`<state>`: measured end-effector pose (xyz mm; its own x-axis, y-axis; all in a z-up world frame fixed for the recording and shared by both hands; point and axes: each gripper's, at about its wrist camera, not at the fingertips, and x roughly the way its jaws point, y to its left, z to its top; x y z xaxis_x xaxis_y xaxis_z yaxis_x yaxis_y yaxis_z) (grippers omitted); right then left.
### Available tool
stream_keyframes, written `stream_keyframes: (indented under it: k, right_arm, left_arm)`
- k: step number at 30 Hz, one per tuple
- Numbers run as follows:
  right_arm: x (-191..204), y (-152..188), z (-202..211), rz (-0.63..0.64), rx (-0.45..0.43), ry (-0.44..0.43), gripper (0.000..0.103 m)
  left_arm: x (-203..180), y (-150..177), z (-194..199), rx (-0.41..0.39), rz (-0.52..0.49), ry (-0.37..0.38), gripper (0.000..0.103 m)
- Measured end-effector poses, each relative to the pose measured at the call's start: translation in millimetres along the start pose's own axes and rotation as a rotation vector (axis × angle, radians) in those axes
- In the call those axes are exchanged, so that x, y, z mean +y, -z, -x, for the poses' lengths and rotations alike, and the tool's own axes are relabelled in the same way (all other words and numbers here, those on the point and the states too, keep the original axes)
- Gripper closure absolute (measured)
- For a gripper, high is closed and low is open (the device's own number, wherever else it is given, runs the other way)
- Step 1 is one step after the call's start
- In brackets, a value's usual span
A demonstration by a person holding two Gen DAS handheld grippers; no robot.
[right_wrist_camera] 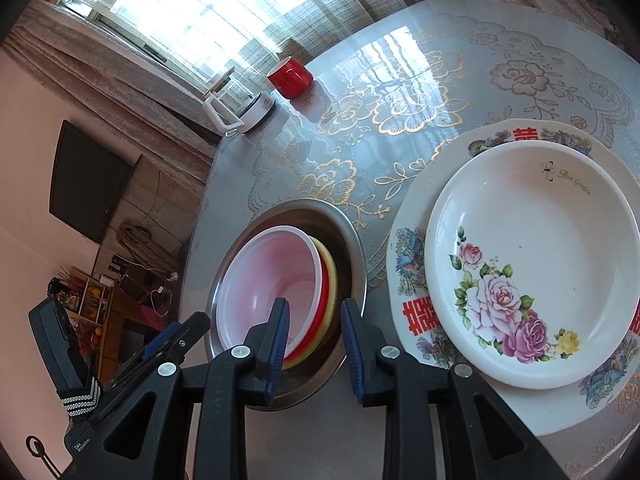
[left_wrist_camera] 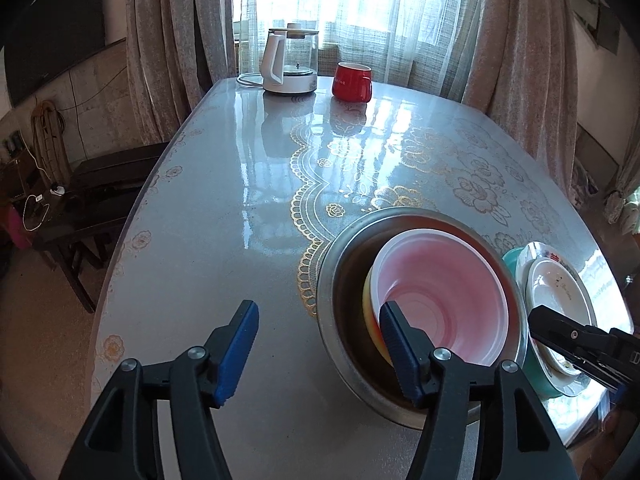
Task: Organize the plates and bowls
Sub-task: 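Move the left tool to the steel bowl rim and grasp it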
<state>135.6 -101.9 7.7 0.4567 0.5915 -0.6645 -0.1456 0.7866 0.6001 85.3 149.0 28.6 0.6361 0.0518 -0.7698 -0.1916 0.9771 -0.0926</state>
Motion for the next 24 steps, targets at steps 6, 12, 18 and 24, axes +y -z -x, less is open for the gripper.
stream_keyframes:
  k: [6,12,18,24]
  right_arm:
    - [4,8,8,0.040,0.000,0.026,0.074]
    - [4,14,10,0.049,0.009,0.047,0.074]
    - [5,21,6,0.051,0.035,0.060,0.074]
    - [5,23,-2,0.041,0.057,0.068,0.074]
  left_arm:
    - [4,5,5,-0.010,0.004,-0.039,0.038]
    - [7,10,7,-0.014,0.003,-0.065,0.038]
    - [7,13,7,-0.004,0.006,-0.062,0.036]
    - [8,13,6,0.001,0.007,-0.063,0.036]
